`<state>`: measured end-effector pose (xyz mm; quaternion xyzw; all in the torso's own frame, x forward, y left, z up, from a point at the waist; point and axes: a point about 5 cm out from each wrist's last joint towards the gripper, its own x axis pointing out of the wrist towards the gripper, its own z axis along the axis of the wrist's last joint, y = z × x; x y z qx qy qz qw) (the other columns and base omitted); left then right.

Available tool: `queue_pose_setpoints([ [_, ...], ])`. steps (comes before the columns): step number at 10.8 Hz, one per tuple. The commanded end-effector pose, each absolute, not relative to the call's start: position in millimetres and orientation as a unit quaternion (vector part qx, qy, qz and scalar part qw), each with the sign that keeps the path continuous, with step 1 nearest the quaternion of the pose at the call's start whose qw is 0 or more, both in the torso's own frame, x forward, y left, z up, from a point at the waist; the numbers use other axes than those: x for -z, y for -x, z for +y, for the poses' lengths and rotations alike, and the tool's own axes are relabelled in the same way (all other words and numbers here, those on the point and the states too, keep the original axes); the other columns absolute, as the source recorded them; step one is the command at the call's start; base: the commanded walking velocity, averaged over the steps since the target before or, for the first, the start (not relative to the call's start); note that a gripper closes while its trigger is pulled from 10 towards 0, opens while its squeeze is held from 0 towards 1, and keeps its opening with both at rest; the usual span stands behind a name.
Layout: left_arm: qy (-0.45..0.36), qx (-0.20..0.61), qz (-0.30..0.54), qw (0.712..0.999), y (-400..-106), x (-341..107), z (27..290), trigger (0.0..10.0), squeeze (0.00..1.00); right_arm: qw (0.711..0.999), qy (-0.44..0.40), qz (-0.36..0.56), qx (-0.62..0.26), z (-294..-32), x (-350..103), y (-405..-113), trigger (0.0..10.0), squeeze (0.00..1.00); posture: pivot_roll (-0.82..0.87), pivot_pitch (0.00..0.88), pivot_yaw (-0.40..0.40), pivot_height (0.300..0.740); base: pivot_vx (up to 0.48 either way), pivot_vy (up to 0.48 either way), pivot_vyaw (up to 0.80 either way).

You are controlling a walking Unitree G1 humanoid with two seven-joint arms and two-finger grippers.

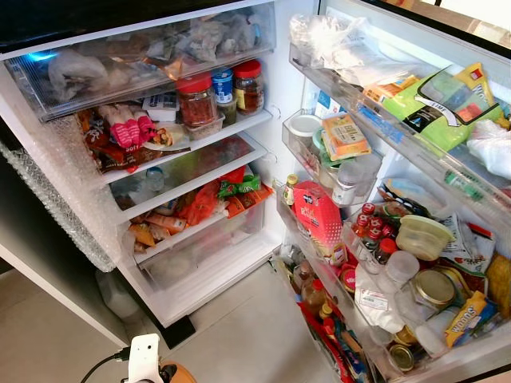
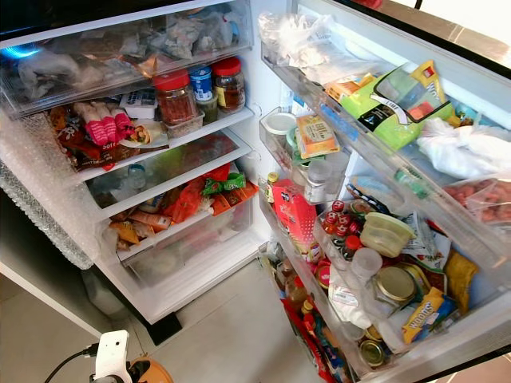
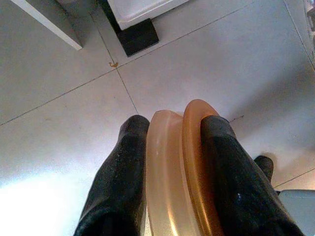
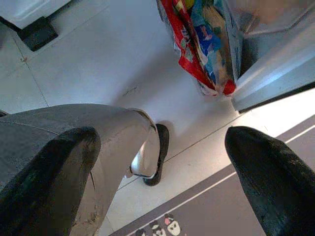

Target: Restocking fridge

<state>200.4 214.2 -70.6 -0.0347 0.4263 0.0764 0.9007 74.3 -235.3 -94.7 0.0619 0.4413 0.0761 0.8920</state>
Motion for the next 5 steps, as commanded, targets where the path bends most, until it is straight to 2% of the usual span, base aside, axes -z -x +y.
queue_pose_setpoints([
  [1,0.027,-0.075,0.442,0.894,-192.8,74.5,216.6,10.0,0.0,0.893,-0.054,0.439,-0.082,-233.4,94.8,-72.5,10.0,0.0,-0.05,0.054,0.017,0.74,0.0,0.0,0.0],
  [5,0.024,-0.075,0.442,0.894,-192.5,74.6,216.8,10.0,0.0,0.908,0.006,0.415,-0.064,-240.2,90.4,-75.8,10.0,0.0,-0.05,0.057,0.018,0.74,0.0,0.0,0.0],
])
